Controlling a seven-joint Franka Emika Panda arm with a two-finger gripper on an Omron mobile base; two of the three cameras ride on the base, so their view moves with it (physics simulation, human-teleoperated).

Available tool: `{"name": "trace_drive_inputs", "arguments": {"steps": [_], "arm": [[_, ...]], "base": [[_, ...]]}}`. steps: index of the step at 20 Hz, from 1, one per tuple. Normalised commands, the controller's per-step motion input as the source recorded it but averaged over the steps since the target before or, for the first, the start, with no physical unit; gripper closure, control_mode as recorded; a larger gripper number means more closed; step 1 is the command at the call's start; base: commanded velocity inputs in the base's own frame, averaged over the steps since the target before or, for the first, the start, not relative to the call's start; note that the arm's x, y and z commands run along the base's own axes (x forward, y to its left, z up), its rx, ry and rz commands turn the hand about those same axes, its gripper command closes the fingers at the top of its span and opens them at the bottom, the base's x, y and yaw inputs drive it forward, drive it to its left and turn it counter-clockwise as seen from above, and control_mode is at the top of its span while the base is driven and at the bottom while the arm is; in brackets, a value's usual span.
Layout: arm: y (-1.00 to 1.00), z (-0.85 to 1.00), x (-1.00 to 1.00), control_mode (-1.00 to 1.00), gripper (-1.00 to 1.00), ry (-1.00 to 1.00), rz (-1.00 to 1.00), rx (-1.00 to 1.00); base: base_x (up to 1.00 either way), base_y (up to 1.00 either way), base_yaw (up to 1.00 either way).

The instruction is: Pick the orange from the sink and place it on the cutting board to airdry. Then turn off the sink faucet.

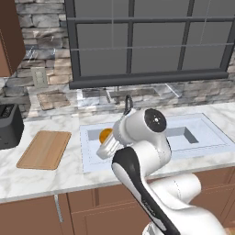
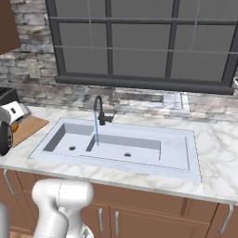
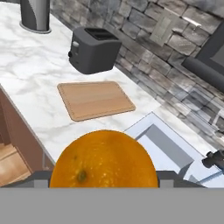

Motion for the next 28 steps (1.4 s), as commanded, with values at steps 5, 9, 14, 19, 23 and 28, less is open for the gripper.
{"name": "trace_drive_inputs", "arguments": {"steps": [5,9,14,19,23,28], "arm": [[0.28,0.00,0.18,-1.00,1.00,0.02,0.00,0.04],[0.29,0.03,0.20,-1.00,1.00,0.06,0.00,0.06],[0.29,-0.04,0.11,-1.00,1.00,0.06,0.00,0.02],[0.32,-0.14,0.11,-1.00,1.00,0.00,0.00,0.00],[0.37,-0.03,0.01,-1.00,1.00,0.02,-0.03,-0.05],[0.33,-0.08,0.10,-1.00,1.00,0.03,-0.01,-0.01]], "base": [[0.00,0.00,0.00],[0.00,0.00,0.00],[0.00,0.00,0.00],[0.00,0.00,0.00],[0.00,0.00,0.00],[0.00,0.00,0.00]]}}
